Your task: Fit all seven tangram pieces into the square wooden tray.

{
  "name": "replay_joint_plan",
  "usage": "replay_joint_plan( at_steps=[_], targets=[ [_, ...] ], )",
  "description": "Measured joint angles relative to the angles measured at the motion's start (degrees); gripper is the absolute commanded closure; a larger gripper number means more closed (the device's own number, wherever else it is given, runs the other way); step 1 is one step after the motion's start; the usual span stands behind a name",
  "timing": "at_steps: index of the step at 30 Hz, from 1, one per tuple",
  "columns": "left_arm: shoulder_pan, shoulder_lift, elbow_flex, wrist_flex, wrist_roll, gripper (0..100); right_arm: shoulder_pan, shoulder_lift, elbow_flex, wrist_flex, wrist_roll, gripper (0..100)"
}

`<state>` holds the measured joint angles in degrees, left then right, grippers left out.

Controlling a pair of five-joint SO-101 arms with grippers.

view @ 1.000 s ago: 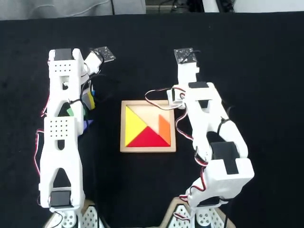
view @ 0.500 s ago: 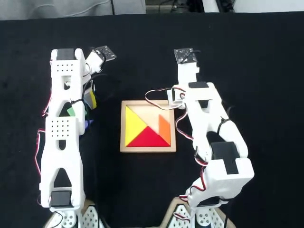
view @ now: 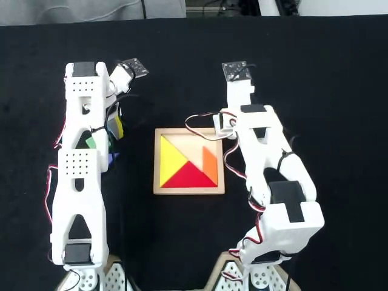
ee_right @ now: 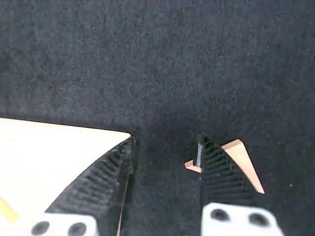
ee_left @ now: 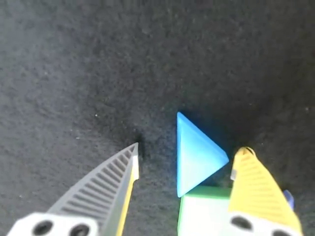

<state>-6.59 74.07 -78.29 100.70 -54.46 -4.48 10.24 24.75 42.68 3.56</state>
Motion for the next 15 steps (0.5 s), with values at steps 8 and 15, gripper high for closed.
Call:
replay_joint_plan(
  at_steps=[8,15],
  targets=[
    [0.44,-0.09,0.62,0.18,2.9,86,0.0,0.0,0.0,0.0,0.0,80.4],
    [3.87,0.0,0.7,0.26,3.08,92,0.0,0.0,0.0,0.0,0.0,80.4]
  ],
)
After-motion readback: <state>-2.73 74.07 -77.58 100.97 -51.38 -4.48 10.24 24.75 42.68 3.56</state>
